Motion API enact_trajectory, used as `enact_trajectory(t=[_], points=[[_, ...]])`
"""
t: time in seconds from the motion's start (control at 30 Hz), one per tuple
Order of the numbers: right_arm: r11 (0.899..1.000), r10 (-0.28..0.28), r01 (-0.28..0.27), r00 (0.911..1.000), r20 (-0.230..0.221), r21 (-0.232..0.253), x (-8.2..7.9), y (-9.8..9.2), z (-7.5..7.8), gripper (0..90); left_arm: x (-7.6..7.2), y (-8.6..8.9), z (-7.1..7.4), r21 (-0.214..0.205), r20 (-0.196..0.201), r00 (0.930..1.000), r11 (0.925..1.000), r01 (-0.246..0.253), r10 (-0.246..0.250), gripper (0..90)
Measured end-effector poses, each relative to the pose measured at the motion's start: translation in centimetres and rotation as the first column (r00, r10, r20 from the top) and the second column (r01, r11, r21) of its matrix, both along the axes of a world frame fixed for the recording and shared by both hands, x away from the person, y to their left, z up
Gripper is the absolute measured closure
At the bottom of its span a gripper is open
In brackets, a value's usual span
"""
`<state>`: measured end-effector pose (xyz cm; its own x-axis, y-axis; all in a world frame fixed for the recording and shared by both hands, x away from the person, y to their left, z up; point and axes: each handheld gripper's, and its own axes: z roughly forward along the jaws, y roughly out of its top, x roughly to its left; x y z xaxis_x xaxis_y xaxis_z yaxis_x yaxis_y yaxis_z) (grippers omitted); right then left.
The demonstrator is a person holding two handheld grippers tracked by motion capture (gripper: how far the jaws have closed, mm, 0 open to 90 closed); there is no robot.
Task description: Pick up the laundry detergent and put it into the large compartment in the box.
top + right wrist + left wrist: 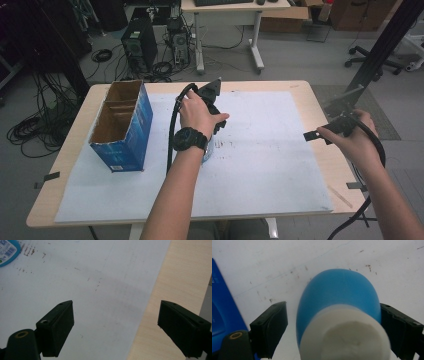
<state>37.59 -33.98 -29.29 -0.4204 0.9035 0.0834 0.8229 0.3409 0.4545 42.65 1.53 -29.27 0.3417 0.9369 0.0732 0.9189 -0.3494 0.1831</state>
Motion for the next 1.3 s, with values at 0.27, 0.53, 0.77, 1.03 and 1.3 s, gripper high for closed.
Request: enact_trajectory(t=[0.27, 0.53, 0.77, 1.03, 1.3], points=[[1.0, 0.0, 0.0, 1.0, -0.002, 0.001, 0.03, -0.12, -0.15, 13.5, 0.13, -0.23, -0.32, -0.001, 0.006, 0.9999, 1.0, -0.01, 0.01, 19.6], [1.0, -0.004, 0.004, 1.0, -0.004, 0.004, -0.05, -0.48, -0.29, 13.5, 0.05, -0.31, -0.36, 0.004, 0.005, 0.9999, 0.9999, -0.015, 0.015, 26.2], [1.0, -0.002, 0.002, 1.0, -0.005, 0.009, -0.07, -0.56, -0.45, 13.5, 0.07, -0.3, -0.43, 0.0, -0.002, 0.9997, 0.9997, -0.025, 0.025, 31.3], [1.0, -0.003, 0.003, 1.0, -0.007, 0.009, -0.1, -0.65, -0.52, 13.5, 0.13, -0.3, -0.76, -0.002, -0.008, 0.9997, 0.9997, -0.024, 0.024, 35.4], [1.0, -0.004, 0.005, 0.9999, -0.01, 0.008, -0.06, -0.74, -0.7, 13.5, 0.22, -0.23, -0.76, -0.011, -0.015, 0.9996, 0.9996, -0.026, 0.025, 36.5]])
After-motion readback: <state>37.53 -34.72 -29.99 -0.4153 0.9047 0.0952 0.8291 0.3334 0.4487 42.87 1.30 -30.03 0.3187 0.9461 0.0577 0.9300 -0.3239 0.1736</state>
